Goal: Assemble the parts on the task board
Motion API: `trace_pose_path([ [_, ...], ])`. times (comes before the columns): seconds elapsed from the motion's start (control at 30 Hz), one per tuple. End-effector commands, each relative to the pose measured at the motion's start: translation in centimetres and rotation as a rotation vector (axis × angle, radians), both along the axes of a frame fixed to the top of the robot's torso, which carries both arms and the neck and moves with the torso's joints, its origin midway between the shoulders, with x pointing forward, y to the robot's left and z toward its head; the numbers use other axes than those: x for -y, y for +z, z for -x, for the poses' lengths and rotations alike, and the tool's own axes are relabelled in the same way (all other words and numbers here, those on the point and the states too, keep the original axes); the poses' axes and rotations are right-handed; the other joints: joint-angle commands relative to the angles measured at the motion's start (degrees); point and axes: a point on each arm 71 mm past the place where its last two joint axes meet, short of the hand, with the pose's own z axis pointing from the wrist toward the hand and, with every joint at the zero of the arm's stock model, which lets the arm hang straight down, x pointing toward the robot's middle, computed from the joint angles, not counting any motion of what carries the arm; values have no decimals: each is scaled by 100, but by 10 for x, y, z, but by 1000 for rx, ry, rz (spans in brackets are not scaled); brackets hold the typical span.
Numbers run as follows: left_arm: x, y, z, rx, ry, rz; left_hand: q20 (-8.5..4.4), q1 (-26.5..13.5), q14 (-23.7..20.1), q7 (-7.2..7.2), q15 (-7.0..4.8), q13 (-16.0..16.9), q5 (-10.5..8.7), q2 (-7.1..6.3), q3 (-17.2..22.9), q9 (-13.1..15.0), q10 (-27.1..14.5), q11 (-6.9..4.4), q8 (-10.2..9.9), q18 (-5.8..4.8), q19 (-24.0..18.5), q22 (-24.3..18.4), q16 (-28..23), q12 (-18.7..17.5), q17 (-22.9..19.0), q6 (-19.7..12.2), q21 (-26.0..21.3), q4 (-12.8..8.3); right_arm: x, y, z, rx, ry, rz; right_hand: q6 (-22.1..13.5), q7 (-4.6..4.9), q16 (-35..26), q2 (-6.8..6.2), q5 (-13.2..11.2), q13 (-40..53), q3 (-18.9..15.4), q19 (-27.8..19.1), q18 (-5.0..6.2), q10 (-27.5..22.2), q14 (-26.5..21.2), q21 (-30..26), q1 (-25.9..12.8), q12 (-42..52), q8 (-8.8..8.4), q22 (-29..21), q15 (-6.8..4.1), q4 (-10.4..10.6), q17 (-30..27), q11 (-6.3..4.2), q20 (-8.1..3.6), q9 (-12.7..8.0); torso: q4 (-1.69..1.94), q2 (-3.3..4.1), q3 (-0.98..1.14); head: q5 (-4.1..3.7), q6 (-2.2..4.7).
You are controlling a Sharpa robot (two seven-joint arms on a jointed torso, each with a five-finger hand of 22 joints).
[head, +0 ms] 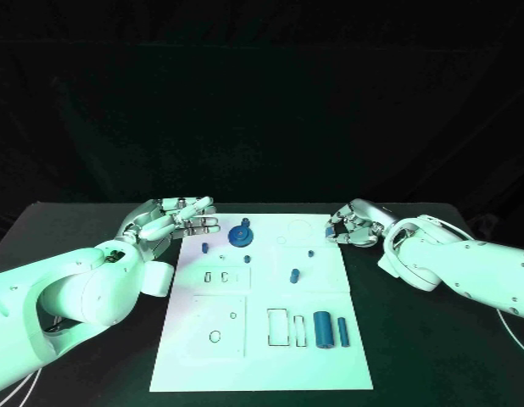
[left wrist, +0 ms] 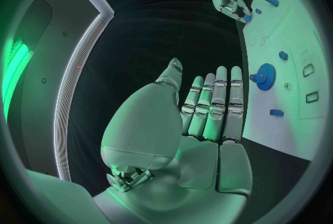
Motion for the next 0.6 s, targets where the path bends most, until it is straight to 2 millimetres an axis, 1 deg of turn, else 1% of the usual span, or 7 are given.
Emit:
trace_pose_path([
  [0.03,2,1,1,3,-20,10,28,46,22,3,36,3,-2,24,3,5,-24,-15,-22,27,25,-9,-18,-11,9,-18,-10,-21,-4,1,2,29,14,10,80,-51,24,37,-11,135,42,476,-77,21,468,50,53,25,92,1372,-52,-4,893,-36,-57,62,1,1,1,4,3],
  [0.23,2,1,1,2,-20,9,28,46,22,3,36,3,-2,24,3,5,-24,-15,-22,27,25,-9,-18,-11,9,-18,-10,-21,-13,6,7,56,29,-1,67,-60,27,-33,-25,158,23,525,-96,62,471,110,-180,47,121,1425,-56,73,902,-42,-64,66,-1,-7,-3,31,-7],
  [0.33,1,1,0,1,-19,9,28,47,20,3,37,2,-2,27,1,5,-27,-14,-24,27,24,-10,-22,-12,10,-19,-10,-24,-23,13,12,49,45,-7,58,-70,15,-38,46,164,7,558,-109,80,465,151,-329,51,136,1461,-63,144,875,-49,-68,67,-3,-12,-5,43,-17],
  [0.5,1,0,0,-1,-20,8,29,46,20,3,37,2,-2,27,1,5,-27,-14,-24,27,24,-11,-23,-13,10,-19,-10,-24,-48,29,22,52,86,-6,58,-80,3,-36,101,164,-6,600,-126,88,460,204,-451,47,157,1505,-71,209,852,-58,-76,75,6,-10,-6,59,-29],
  [0.53,1,0,-1,-1,-20,8,29,43,20,3,37,2,-2,29,0,5,-28,-14,-25,27,24,-11,-24,-13,10,-20,-10,-22,-58,34,26,55,102,0,57,-83,1,-35,101,168,-13,600,-126,95,459,204,-495,50,163,1505,-73,235,848,-60,-78,77,8,-12,-7,70,-41],
  [0.6,1,0,-1,-2,-18,7,29,43,20,3,37,2,-2,29,0,5,-28,-14,-25,27,24,-11,-24,-13,10,-20,-10,-22,-72,40,31,57,124,9,56,-85,0,-32,102,172,-16,600,-126,99,459,204,-519,52,167,1505,-74,250,847,-62,-79,79,11,-19,-11,94,-54],
])
